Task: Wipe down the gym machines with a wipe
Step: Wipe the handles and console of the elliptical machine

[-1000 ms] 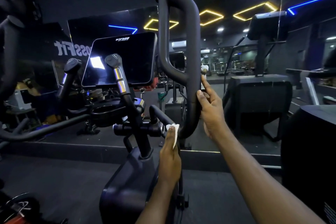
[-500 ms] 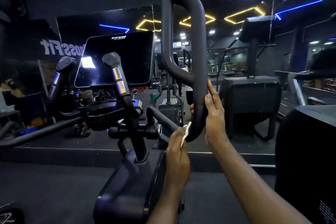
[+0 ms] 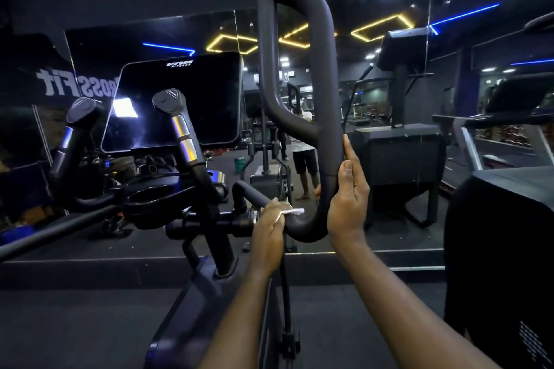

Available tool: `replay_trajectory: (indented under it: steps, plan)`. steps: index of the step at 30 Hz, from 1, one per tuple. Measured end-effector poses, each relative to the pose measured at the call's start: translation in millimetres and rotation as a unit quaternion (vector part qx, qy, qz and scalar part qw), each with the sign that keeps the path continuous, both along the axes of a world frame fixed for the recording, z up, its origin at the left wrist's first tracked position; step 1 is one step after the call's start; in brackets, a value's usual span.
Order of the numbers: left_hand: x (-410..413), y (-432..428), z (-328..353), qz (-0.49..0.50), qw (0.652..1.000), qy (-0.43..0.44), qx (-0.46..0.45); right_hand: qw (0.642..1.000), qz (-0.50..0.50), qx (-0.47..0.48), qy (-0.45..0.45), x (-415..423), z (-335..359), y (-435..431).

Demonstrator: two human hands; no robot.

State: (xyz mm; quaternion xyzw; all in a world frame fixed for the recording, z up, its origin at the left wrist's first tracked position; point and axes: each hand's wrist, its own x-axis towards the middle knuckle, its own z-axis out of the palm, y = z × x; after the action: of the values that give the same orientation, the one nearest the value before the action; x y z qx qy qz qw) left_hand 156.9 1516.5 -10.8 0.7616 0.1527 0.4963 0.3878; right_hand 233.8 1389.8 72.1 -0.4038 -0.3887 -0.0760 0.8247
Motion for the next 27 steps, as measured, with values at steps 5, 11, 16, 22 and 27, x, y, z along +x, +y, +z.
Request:
replay_trajectory:
  steps: [5,11,16,22,27]
  plan:
    - [1.3,-97.4,-28.6,-0.032,0.986,-0.166,-0.010,1.000,-0.024,-0.019,0.006,-1.4,-0.6,2.0]
    - [6.8,-66.1,-19.7,0.027,0.985,-0.164,-0.036,1.000,0.016,0.003,0.001,-5.7,3.8,-8.8]
    - [7.5,-105.4,-15.5,0.043,0.988,-0.148,-0.001,0.997,0.074,-0.033,0.007,-3.3,7.9,-24.1]
    - [5.1,-131.5,4.2,0.063,0.986,-0.156,-0.005,0.983,0.134,-0.125,-0.023,9.2,17.0,-49.8]
    - [21.3,-156.1,-6.4,0.143,0.976,-0.155,-0.062,0.972,0.159,-0.171,-0.040,25.1,19.2,-56.5]
